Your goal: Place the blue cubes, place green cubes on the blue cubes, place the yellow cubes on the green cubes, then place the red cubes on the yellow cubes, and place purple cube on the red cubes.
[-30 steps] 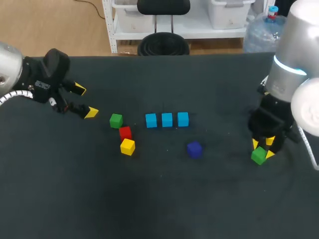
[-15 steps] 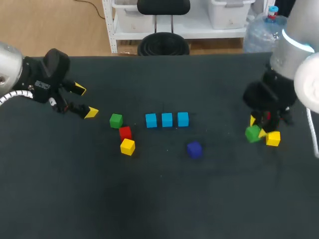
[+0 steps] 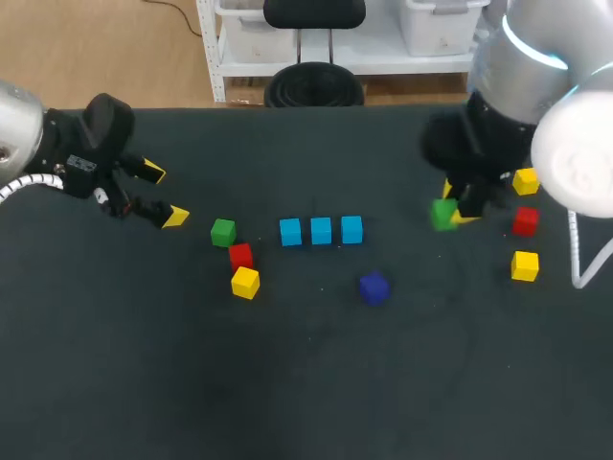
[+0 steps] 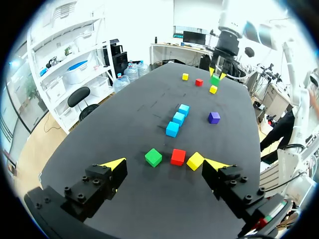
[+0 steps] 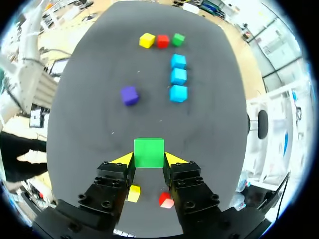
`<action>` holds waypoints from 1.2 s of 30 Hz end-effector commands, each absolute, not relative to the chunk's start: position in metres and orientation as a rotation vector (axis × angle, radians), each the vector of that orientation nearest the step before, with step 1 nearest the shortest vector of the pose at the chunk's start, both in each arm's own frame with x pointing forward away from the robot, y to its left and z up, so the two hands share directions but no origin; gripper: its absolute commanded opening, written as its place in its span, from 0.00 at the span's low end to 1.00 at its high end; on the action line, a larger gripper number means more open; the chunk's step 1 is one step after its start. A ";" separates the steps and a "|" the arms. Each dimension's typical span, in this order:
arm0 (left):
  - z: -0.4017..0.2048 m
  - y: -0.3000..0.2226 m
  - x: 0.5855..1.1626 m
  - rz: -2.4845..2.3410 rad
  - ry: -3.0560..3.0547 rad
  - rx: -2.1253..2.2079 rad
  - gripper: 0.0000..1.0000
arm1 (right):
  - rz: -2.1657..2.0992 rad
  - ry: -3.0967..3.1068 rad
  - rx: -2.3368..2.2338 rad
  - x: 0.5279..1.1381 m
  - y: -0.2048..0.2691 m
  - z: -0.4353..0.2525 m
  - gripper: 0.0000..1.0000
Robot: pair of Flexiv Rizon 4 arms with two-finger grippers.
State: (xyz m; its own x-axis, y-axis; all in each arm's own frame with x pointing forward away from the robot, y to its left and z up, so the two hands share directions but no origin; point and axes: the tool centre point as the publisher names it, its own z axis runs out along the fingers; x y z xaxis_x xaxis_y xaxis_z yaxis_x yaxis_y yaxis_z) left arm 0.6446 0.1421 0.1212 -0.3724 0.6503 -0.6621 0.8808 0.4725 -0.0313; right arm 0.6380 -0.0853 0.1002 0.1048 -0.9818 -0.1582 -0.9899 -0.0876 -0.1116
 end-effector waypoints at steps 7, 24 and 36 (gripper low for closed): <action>0.120 0.144 0.644 -0.520 2.133 1.264 1.00 | 0.068 2.032 -2.115 0.659 -0.054 0.095 0.00; 0.120 0.144 0.644 -0.520 2.133 1.264 1.00 | 0.102 1.914 -2.183 0.685 0.006 0.090 0.00; 0.120 0.144 0.644 -0.520 2.133 1.264 1.00 | 0.064 1.947 -2.170 0.684 0.036 0.088 0.00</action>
State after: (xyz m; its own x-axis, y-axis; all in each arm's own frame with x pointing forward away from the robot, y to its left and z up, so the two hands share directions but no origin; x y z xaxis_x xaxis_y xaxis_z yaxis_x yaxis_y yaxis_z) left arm 0.6446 0.1421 0.1213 -0.3724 0.6503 -0.6621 0.8808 0.4725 -0.0313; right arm 0.6840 0.0308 0.0885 0.1236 -0.9733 -0.1935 -0.9857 -0.0979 -0.1370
